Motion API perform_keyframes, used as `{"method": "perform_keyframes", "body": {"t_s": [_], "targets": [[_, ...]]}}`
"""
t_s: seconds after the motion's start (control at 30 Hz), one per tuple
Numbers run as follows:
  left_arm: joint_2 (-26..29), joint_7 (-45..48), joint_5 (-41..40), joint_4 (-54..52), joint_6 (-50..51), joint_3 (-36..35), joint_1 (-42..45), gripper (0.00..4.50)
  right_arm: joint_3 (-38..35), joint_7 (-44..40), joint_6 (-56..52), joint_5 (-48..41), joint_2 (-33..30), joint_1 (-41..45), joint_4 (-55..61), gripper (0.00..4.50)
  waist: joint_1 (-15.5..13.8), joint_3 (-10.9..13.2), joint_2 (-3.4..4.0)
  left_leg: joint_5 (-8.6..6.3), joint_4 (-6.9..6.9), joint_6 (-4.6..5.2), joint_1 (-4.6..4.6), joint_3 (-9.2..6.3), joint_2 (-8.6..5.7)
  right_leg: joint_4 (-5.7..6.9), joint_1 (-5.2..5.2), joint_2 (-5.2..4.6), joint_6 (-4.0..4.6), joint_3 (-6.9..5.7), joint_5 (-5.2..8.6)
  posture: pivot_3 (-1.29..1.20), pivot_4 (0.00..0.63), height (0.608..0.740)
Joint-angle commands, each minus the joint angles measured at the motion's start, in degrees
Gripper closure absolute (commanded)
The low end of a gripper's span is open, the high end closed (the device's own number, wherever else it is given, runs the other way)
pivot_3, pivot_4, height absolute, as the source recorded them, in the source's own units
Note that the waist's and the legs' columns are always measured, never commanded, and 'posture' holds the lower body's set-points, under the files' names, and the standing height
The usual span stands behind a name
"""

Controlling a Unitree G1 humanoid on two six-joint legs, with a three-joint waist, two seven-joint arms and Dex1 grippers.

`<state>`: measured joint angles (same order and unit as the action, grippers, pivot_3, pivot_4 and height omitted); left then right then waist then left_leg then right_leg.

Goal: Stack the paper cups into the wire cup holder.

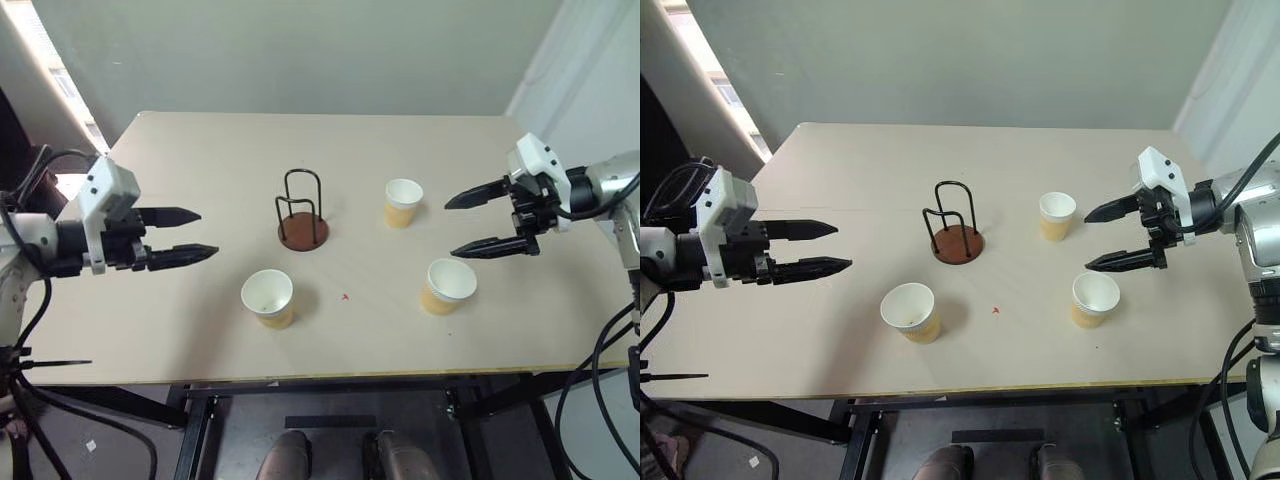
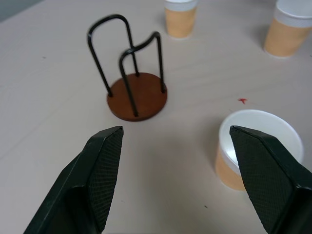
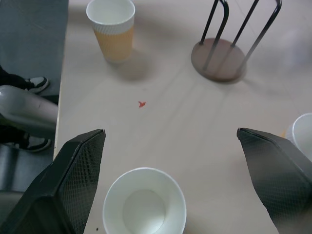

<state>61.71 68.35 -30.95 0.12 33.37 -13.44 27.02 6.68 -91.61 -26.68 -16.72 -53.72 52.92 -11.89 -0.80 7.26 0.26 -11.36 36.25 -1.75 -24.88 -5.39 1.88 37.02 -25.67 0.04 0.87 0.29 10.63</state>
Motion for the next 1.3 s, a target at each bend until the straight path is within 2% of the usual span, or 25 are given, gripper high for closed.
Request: {"method": "perform_keyframes", "body": {"t_s": [0.03, 0.17, 0.23, 0.33, 0.53, 0.77, 0.97, 1.07, 1.3], "targets": [[-2.2, -2.8, 2.4, 1.7, -2.0, 1.8, 3.3, 0.77, -2.1, 0.1, -0.5, -1.5, -1.3, 0.3, 2.4, 0.00, 0.0, 0.0, 0.00, 0.00, 0.00, 0.00, 0.00, 0.00, 0.00, 0.00, 0.00, 0.00, -0.03, 0.00, -0.02, 0.00, 0.150, 0.740], [-6.6, -5.5, 6.5, 5.9, -4.1, 6.5, 7.5, 0.77, -3.0, 1.0, -1.3, -2.0, -1.8, -0.8, 3.8, 0.00, -0.2, 0.0, 0.02, 0.03, 0.02, 0.02, 0.06, -0.01, 0.00, 0.01, 0.08, -0.01, -0.08, -0.02, -0.05, 0.00, 0.150, 0.740], [-10.4, -10.2, 10.1, 9.4, -6.2, 8.7, 11.2, 0.77, -3.6, 1.8, -1.6, -2.3, -1.9, -1.1, 4.4, 0.00, -0.4, 0.0, 0.02, 0.02, 0.09, 0.02, 0.07, 0.00, 0.00, 0.00, 0.13, -0.01, -0.09, -0.02, -0.06, 0.00, 0.150, 0.740], [-17.8, -16.8, 12.2, 16.5, -6.1, 9.7, 17.7, 0.77, -4.3, 5.1, -1.8, -1.9, -1.3, -1.2, 4.9, 0.00, -0.7, 0.0, 0.01, 0.04, 0.28, 0.07, 0.05, -0.01, -0.01, 0.00, 0.22, -0.02, -0.24, -0.03, -0.14, 0.00, 0.150, 0.740], [-26.7, -21.8, 15.6, 26.7, -6.3, 12.1, 24.4, 0.77, -5.6, 7.4, -3.7, -3.2, -2.7, -2.9, 8.1, 0.00, -0.7, 0.0, 0.01, -0.03, 0.64, 0.24, 0.00, 0.06, -0.06, -0.11, 0.38, -0.06, -0.45, -0.02, -0.28, 0.00, 0.150, 0.740], [-31.4, -27.1, 19.7, 39.7, -10.7, 12.3, 31.5, 0.77, -7.4, 9.9, -6.0, -4.4, -4.3, -5.1, 11.3, 0.00, -0.7, 0.0, 0.01, -0.06, 0.80, 0.29, -0.04, 0.13, -0.06, -0.16, 0.44, -0.04, -0.69, 0.00, -0.35, 0.00, 0.150, 0.740], [-34.2, -28.7, 20.4, 43.6, -14.0, 11.6, 33.6, 0.77, -8.8, 11.7, -7.4, -5.5, -5.6, -7.6, 14.1, 0.00, -1.0, 0.0, 0.01, -0.02, 0.87, 0.37, -0.02, 0.16, -0.13, -0.26, 0.61, -0.04, -0.98, 0.03, -0.38, 0.00, 0.150, 0.740], [-34.4, -27.9, 20.3, 43.2, -14.4, 11.6, 33.5, 1.33, -9.7, 12.3, -8.1, -6.2, -6.4, -9.1, 15.6, 0.00, -1.1, 0.0, 0.01, -0.01, 0.93, 0.39, -0.03, 0.17, -0.16, -0.31, 0.66, -0.04, -1.11, 0.05, -0.41, 0.00, 0.150, 0.740], [-34.0, -25.5, 20.1, 41.7, -13.0, 12.2, 33.5, 3.81, -10.0, 13.4, -7.9, -6.7, -7.0, -10.1, 16.0, 0.00, -1.2, 0.0, 0.01, 0.03, 1.08, 0.35, -0.03, 0.22, -0.23, -0.38, 0.78, 0.01, -1.34, 0.15, -0.39, 0.00, 0.150, 0.740]]}}
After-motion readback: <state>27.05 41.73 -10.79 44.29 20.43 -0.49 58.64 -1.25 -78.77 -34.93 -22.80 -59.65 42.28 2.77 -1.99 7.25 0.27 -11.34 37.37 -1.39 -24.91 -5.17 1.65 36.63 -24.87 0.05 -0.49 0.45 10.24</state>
